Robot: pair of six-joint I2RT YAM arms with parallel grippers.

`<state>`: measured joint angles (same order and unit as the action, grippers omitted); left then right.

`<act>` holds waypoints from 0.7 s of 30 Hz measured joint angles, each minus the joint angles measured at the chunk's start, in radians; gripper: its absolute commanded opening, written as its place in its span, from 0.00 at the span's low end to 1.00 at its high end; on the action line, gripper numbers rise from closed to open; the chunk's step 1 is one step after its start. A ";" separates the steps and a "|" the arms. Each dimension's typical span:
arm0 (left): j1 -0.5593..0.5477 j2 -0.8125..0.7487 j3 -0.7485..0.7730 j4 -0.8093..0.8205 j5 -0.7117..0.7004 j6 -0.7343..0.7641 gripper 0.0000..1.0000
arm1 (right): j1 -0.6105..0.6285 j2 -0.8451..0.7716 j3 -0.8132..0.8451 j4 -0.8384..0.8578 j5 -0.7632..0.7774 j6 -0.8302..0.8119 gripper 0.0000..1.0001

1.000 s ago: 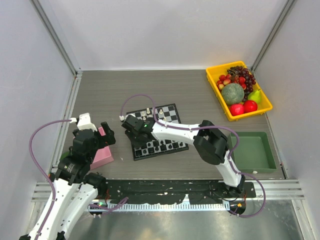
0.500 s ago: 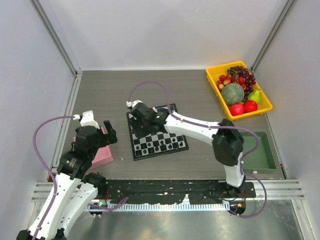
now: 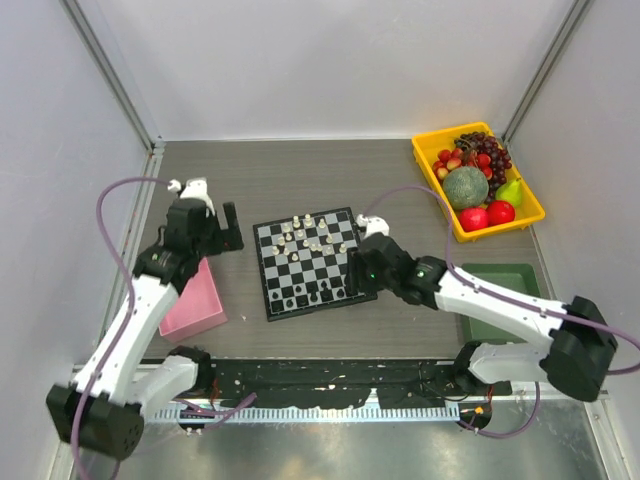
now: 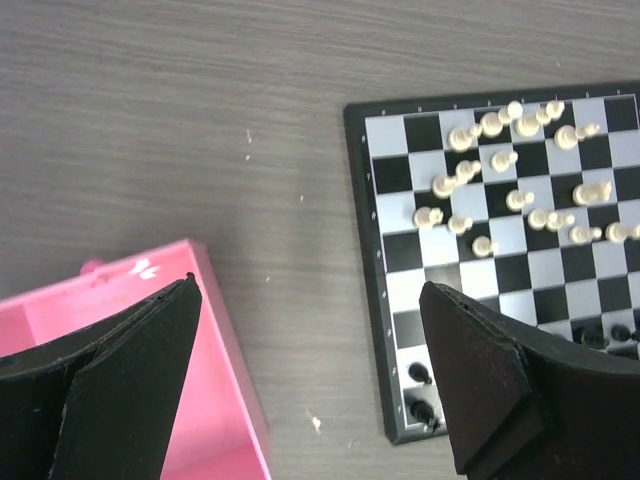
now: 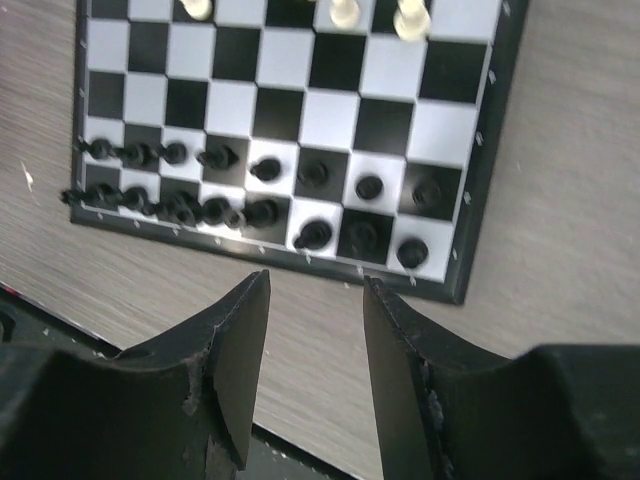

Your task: Set up the chess pieces on the board

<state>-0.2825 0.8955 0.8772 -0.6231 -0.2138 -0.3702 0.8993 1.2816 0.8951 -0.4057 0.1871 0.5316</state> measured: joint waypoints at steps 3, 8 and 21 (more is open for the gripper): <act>0.070 0.182 0.093 0.050 0.066 0.029 0.99 | 0.001 -0.118 -0.128 0.014 0.014 0.056 0.48; 0.138 0.555 0.357 0.056 0.149 0.073 0.99 | 0.001 -0.254 -0.253 0.037 0.021 0.116 0.48; 0.143 1.261 1.025 -0.161 0.307 0.169 0.93 | 0.001 -0.237 -0.422 0.164 -0.094 0.201 0.44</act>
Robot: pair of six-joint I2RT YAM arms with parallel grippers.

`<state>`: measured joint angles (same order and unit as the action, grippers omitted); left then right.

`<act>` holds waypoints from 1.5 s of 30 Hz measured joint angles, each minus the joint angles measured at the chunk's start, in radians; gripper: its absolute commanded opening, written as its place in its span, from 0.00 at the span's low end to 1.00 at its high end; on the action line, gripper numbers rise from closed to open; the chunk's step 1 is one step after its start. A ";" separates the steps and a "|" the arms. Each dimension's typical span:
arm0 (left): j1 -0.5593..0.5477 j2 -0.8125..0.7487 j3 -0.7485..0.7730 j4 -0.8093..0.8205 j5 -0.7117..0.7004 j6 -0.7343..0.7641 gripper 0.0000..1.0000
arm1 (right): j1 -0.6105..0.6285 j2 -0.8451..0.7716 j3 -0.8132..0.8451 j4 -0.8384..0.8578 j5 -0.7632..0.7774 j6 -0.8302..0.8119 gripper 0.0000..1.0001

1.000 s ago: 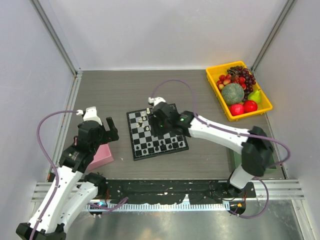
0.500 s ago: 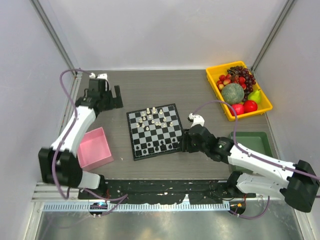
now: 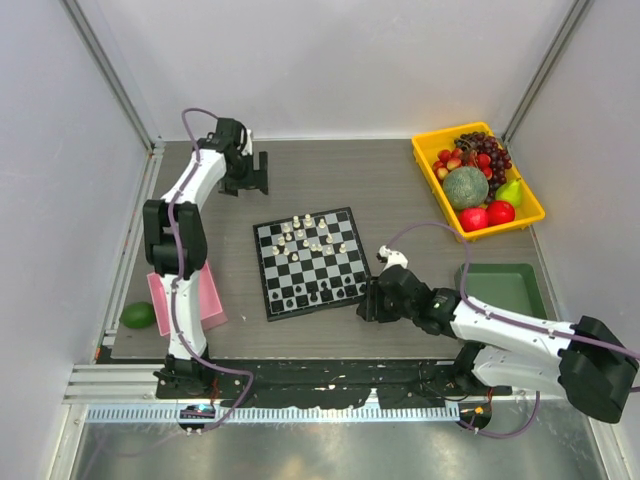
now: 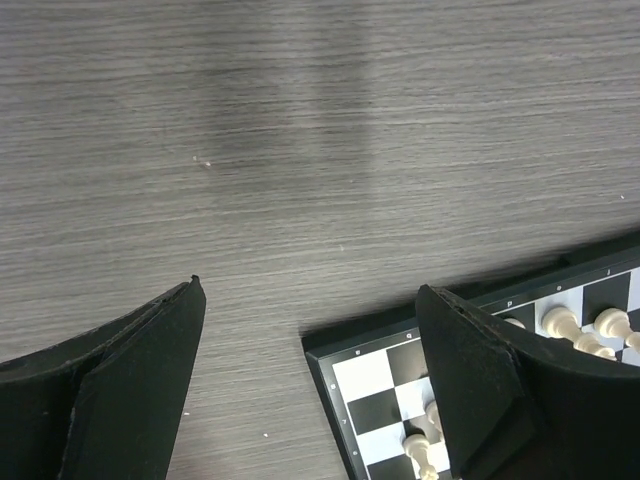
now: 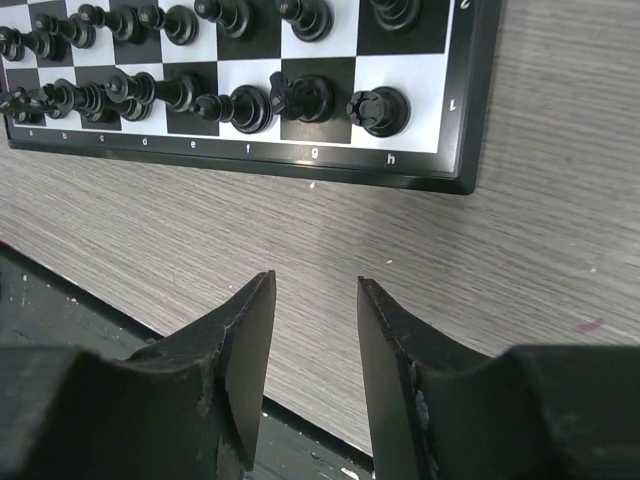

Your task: Set up the chess pieces on the board

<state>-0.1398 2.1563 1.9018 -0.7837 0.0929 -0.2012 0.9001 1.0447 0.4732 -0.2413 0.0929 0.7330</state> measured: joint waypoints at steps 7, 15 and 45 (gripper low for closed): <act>0.000 0.043 0.033 -0.056 0.011 0.005 0.93 | 0.000 0.075 -0.020 0.095 -0.077 0.027 0.42; -0.008 0.140 0.139 -0.152 0.047 0.056 0.93 | 0.000 0.163 -0.026 0.173 -0.117 0.041 0.42; -0.015 0.264 0.221 -0.330 0.162 0.047 0.27 | -0.056 0.216 -0.019 0.211 -0.053 0.030 0.41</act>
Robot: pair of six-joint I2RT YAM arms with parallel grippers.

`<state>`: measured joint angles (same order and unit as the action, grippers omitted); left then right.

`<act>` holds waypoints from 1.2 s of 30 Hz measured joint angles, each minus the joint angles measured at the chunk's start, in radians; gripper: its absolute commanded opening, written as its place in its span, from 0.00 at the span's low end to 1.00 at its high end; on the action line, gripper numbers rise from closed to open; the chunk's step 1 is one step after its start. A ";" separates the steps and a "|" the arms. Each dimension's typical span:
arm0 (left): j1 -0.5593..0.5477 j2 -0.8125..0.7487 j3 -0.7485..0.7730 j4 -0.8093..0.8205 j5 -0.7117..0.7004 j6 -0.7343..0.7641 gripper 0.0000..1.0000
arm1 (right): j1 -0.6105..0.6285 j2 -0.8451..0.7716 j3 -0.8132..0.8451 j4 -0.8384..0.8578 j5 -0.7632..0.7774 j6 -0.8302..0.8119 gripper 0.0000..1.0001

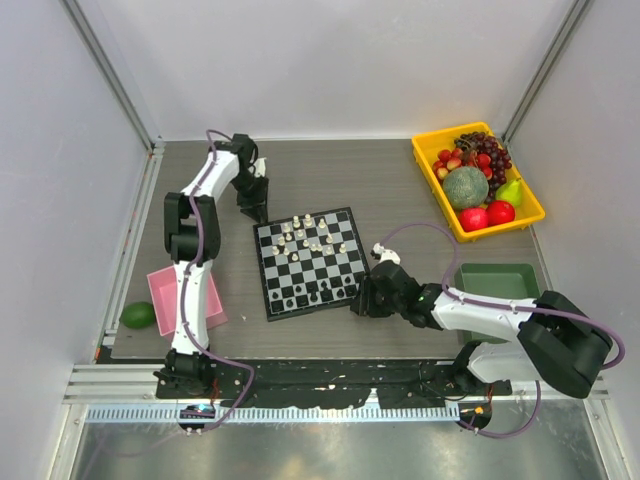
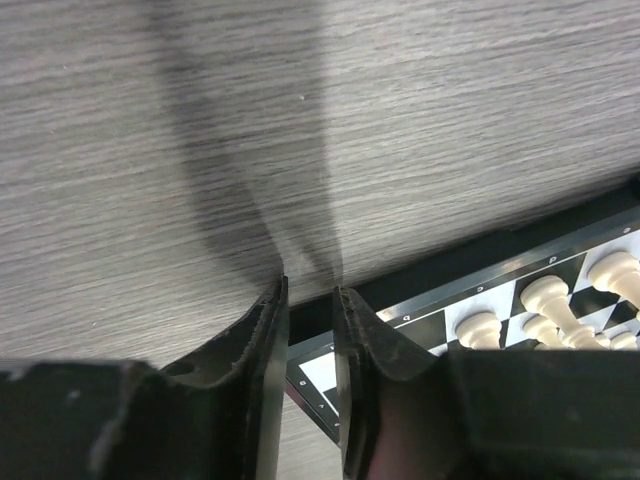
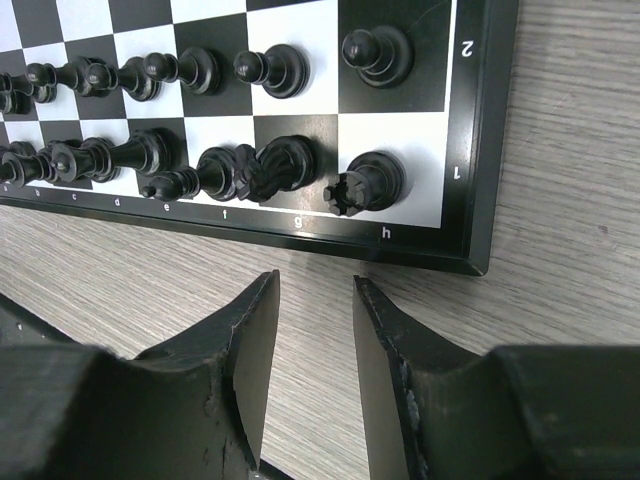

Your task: Set up the chess pieces on the board

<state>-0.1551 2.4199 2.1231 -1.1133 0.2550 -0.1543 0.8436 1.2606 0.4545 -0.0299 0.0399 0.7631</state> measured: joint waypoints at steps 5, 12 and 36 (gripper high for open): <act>0.000 -0.011 -0.039 0.013 0.008 -0.008 0.17 | -0.002 0.003 0.000 0.007 0.000 0.000 0.41; 0.002 -0.059 -0.138 0.044 0.057 -0.022 0.13 | -0.013 0.019 0.002 0.029 0.010 0.000 0.40; -0.005 -0.392 -0.710 0.383 0.105 -0.122 0.11 | -0.187 -0.012 -0.005 -0.012 0.035 -0.042 0.39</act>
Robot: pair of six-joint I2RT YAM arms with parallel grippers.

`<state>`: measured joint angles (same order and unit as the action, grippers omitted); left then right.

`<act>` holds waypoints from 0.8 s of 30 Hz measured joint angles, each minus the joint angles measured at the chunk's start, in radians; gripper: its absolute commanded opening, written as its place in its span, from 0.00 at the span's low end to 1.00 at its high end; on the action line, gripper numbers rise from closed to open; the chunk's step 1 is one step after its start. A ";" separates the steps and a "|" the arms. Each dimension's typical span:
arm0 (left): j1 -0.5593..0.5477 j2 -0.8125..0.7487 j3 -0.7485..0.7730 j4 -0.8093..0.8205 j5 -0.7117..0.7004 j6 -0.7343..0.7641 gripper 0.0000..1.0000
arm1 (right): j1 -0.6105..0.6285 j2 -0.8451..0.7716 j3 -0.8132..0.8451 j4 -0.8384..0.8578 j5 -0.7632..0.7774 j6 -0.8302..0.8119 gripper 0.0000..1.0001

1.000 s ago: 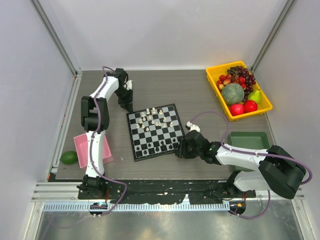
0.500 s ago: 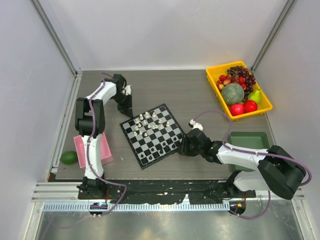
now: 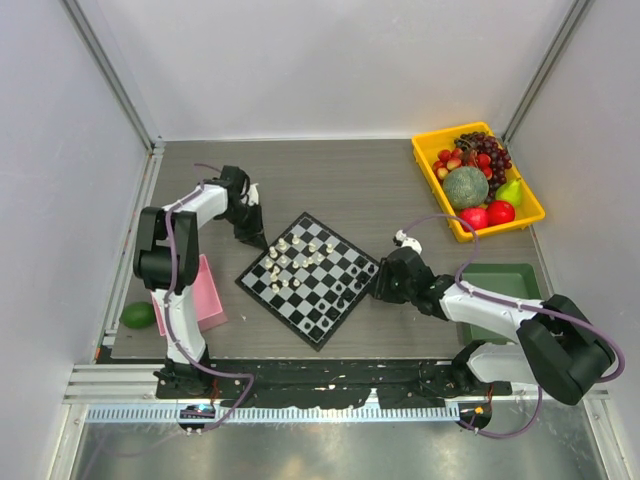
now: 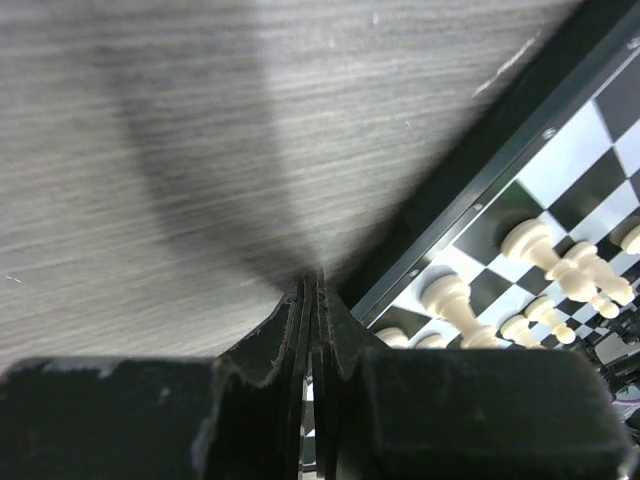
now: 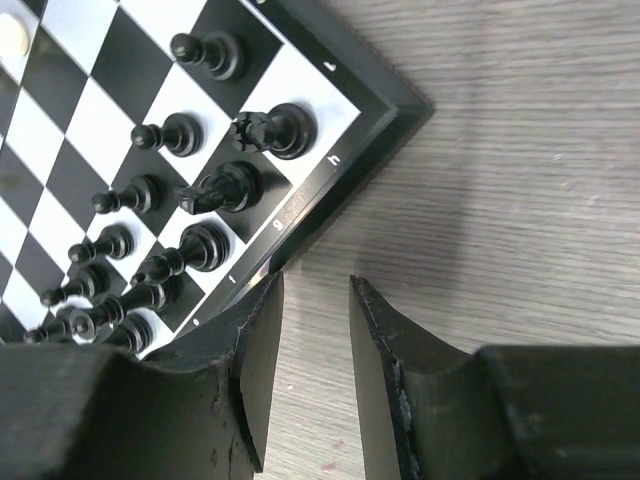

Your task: Set up the chess pieces on the board

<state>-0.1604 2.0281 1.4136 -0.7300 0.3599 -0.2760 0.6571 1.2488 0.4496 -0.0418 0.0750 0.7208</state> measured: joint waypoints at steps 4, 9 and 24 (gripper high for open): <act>-0.014 -0.060 -0.098 0.077 0.013 -0.040 0.11 | -0.030 -0.001 0.009 -0.022 0.010 -0.018 0.39; -0.039 -0.121 -0.198 0.160 0.018 -0.092 0.10 | -0.061 -0.001 0.021 -0.053 0.021 -0.040 0.39; -0.091 -0.185 -0.315 0.325 0.018 -0.226 0.08 | -0.124 -0.007 0.042 -0.121 0.053 -0.097 0.40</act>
<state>-0.2516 1.8427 1.0981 -0.4049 0.3779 -0.5018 0.5335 1.2419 0.4919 -0.1623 0.1280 0.6243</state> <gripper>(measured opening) 0.091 0.391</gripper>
